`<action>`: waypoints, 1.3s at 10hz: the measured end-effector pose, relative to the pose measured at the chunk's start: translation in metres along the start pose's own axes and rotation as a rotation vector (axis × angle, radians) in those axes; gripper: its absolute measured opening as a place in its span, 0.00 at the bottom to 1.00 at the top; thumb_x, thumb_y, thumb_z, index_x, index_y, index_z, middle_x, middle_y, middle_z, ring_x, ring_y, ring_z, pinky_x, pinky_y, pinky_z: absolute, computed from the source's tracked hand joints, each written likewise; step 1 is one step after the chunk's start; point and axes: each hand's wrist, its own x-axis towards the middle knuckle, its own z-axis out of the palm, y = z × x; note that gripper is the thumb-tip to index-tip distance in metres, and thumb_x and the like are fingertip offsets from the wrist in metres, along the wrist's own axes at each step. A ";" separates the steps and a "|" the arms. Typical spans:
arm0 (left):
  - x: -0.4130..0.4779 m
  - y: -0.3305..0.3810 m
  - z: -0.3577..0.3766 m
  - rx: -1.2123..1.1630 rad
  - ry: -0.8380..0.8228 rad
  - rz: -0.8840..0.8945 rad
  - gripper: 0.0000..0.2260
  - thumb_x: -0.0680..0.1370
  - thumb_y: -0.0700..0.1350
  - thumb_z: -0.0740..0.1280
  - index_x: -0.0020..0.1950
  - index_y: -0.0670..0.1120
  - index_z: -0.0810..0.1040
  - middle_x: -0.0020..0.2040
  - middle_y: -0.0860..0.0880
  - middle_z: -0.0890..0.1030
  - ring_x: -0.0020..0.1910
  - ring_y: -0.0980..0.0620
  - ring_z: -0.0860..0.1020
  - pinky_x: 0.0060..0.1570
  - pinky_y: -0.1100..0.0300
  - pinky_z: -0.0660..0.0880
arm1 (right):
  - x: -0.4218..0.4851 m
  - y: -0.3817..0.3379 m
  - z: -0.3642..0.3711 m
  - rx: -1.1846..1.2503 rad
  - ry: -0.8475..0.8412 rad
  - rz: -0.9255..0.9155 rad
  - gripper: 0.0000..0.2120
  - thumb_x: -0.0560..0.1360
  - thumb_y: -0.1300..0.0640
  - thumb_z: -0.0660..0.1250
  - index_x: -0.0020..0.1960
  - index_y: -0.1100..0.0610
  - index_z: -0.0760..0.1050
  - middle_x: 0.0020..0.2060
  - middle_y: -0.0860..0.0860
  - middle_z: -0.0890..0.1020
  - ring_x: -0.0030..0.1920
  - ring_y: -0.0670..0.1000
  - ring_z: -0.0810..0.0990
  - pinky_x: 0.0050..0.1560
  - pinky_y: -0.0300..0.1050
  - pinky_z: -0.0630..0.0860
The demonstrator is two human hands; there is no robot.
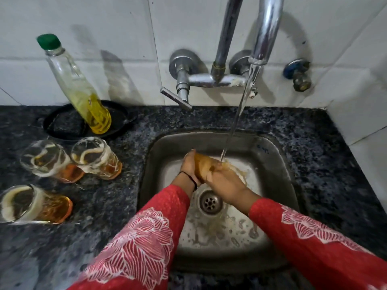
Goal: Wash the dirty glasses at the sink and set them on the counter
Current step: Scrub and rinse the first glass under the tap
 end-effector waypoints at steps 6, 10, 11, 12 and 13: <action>0.009 -0.015 -0.002 -0.244 0.344 0.300 0.35 0.63 0.51 0.78 0.66 0.47 0.68 0.57 0.42 0.78 0.50 0.43 0.81 0.43 0.48 0.81 | -0.025 -0.015 0.015 1.085 0.364 0.357 0.15 0.77 0.71 0.59 0.51 0.55 0.78 0.54 0.53 0.82 0.53 0.43 0.79 0.61 0.40 0.74; -0.046 -0.029 0.046 0.608 -0.068 0.818 0.24 0.68 0.35 0.76 0.59 0.43 0.68 0.47 0.55 0.76 0.44 0.63 0.75 0.45 0.76 0.71 | -0.025 -0.024 0.004 2.360 0.751 0.799 0.16 0.78 0.49 0.53 0.41 0.57 0.74 0.36 0.54 0.77 0.37 0.53 0.76 0.42 0.44 0.73; -0.065 -0.024 0.040 0.680 -0.195 0.832 0.25 0.68 0.36 0.76 0.60 0.41 0.69 0.51 0.53 0.77 0.47 0.63 0.77 0.49 0.71 0.73 | -0.020 -0.010 -0.010 2.301 0.681 0.654 0.18 0.79 0.43 0.56 0.49 0.54 0.77 0.42 0.55 0.82 0.43 0.52 0.80 0.46 0.44 0.77; -0.076 -0.023 0.018 0.628 -0.271 0.763 0.23 0.71 0.43 0.73 0.64 0.45 0.71 0.60 0.53 0.78 0.57 0.62 0.76 0.55 0.67 0.73 | -0.012 0.002 -0.022 2.183 0.568 0.523 0.21 0.79 0.44 0.55 0.56 0.59 0.77 0.48 0.57 0.83 0.49 0.54 0.81 0.56 0.49 0.75; -0.081 -0.026 -0.002 0.290 -0.376 0.430 0.25 0.74 0.49 0.67 0.70 0.48 0.69 0.66 0.48 0.76 0.63 0.51 0.75 0.61 0.54 0.72 | -0.004 -0.003 -0.037 2.037 0.408 0.406 0.14 0.78 0.48 0.60 0.49 0.57 0.78 0.41 0.53 0.84 0.44 0.52 0.82 0.49 0.47 0.77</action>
